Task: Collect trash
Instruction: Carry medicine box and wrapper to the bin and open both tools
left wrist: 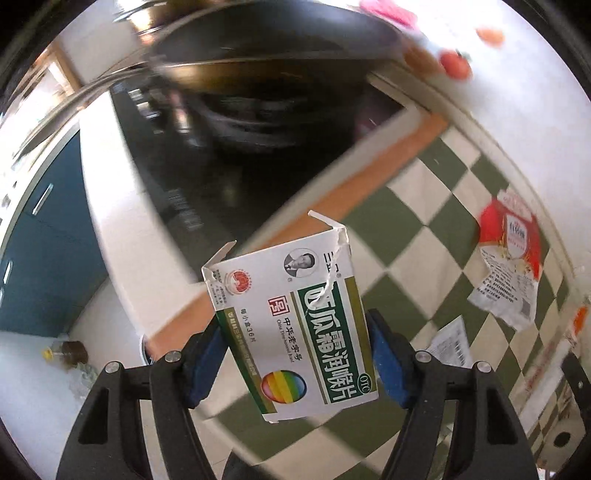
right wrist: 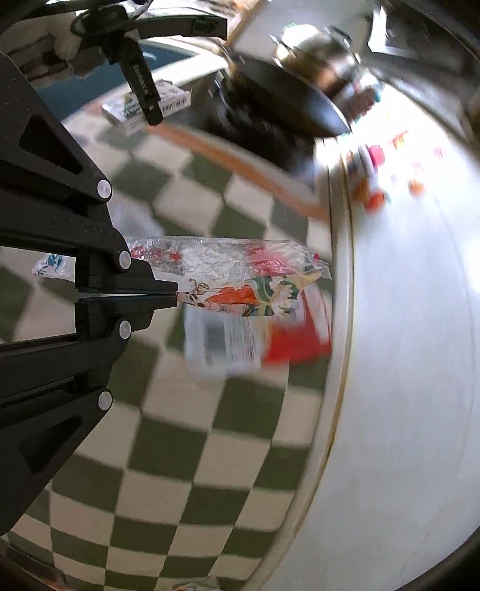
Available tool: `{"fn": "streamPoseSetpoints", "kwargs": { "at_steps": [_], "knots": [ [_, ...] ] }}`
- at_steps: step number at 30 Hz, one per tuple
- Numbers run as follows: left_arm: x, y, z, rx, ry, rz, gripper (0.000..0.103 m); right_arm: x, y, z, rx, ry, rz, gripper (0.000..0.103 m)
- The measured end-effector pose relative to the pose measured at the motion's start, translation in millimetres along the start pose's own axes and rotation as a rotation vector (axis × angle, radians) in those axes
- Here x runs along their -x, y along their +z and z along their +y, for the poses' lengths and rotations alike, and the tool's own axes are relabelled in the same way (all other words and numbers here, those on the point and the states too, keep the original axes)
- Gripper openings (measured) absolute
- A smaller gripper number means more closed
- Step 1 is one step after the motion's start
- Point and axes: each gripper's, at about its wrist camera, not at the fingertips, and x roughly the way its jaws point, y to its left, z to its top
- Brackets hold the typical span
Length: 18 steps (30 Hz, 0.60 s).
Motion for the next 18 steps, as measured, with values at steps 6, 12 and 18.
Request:
{"fn": "streamPoseSetpoints", "kwargs": {
  "at_steps": [6, 12, 18],
  "knots": [
    [18.6, -42.5, 146.5, 0.163, 0.000, -0.023, 0.069, -21.1, -51.5, 126.0, 0.165, 0.160, 0.123, 0.000],
    [-6.3, -118.1, 298.2, 0.377, 0.090, 0.039, 0.069, -98.3, -161.5, 273.8, 0.343, 0.285, 0.323, 0.000],
    [-102.9, -201.3, 431.3, 0.595, 0.147, 0.166, 0.069, -209.3, -294.8, 380.7, 0.474, 0.313, 0.479, 0.000]
  ]
}}
